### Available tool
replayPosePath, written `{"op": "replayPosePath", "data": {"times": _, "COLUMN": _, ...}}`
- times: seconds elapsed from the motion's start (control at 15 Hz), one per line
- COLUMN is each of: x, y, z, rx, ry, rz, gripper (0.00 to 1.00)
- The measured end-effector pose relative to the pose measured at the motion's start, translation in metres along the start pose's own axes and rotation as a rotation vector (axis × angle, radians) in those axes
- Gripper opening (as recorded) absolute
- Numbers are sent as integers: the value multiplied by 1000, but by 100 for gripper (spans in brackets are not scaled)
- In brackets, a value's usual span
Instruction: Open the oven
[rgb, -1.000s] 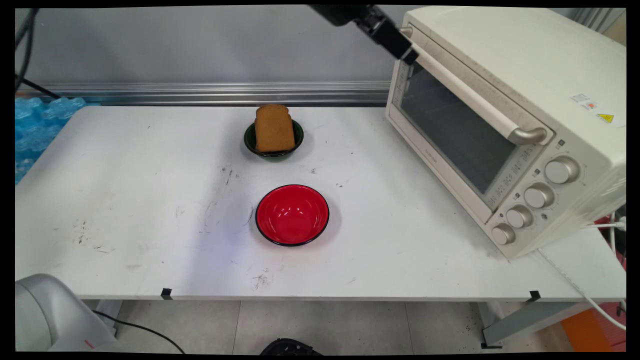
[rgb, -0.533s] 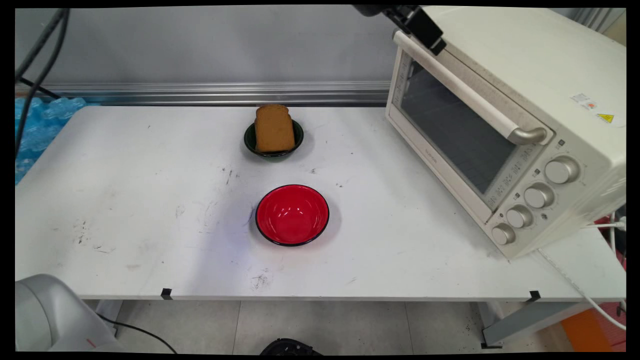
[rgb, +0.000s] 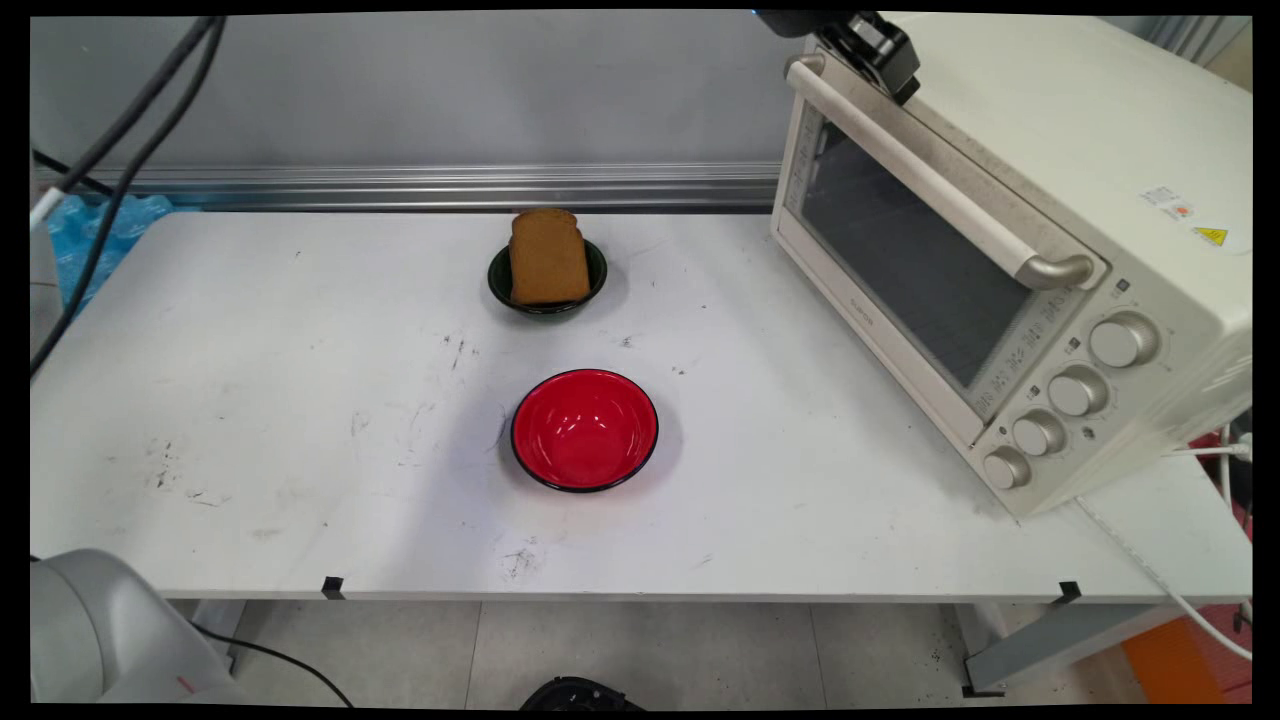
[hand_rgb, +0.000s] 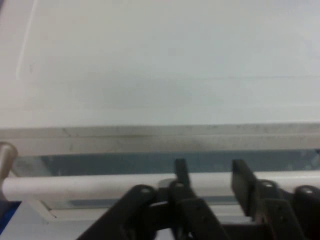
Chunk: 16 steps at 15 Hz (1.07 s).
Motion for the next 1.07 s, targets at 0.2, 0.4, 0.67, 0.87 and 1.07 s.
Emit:
{"op": "replayPosePath", "data": {"times": 0.2, "x": 6, "y": 1, "z": 13, "rx": 11, "ry": -3, "rz": -9, "gripper": 0}}
{"op": "replayPosePath", "data": {"times": 0.4, "x": 9, "y": 3, "z": 25, "rx": 20, "ry": -12, "rz": -19, "gripper": 0}}
{"op": "replayPosePath", "data": {"times": 0.67, "x": 11, "y": 4, "z": 39, "rx": 27, "ry": -31, "rz": -34, "gripper": 0}}
{"op": "replayPosePath", "data": {"times": 0.87, "x": 12, "y": 5, "z": 51, "rx": 30, "ry": -49, "rz": -47, "gripper": 0}}
{"op": "replayPosePath", "data": {"times": 1.07, "x": 10, "y": 5, "z": 60, "rx": 34, "ry": -68, "rz": -57, "gripper": 0}}
